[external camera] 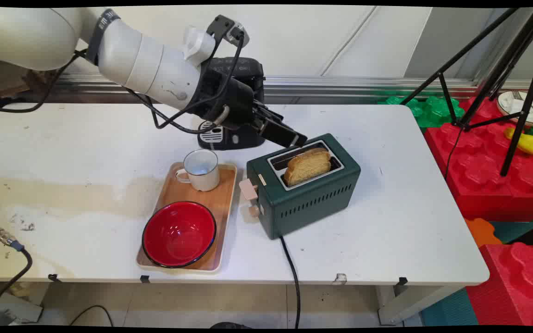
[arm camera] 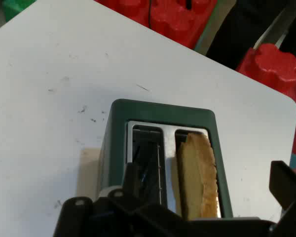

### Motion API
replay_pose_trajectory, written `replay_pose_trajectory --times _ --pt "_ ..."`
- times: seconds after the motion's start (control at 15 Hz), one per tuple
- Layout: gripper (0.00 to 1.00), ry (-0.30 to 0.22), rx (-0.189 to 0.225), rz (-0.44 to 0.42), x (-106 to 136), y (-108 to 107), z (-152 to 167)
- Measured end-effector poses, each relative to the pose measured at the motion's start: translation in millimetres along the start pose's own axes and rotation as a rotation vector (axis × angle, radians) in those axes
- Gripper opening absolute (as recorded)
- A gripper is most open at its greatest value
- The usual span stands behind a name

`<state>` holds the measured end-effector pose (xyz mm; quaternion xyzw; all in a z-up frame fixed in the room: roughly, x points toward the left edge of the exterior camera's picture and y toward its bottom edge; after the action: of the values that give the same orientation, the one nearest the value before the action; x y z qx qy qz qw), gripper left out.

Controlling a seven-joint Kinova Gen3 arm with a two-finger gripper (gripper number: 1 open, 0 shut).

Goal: Press the toaster switch

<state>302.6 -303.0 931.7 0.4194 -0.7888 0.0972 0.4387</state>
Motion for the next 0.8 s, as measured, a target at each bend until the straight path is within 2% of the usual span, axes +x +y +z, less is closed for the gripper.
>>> replay_pose_trajectory --times 0.53,0.8 --pt "1.00 -0.030 0.045 0.071 -9.0 3.4 -28.8" --pt "1.00 -0.045 0.045 0.082 -20.2 3.1 -45.0"
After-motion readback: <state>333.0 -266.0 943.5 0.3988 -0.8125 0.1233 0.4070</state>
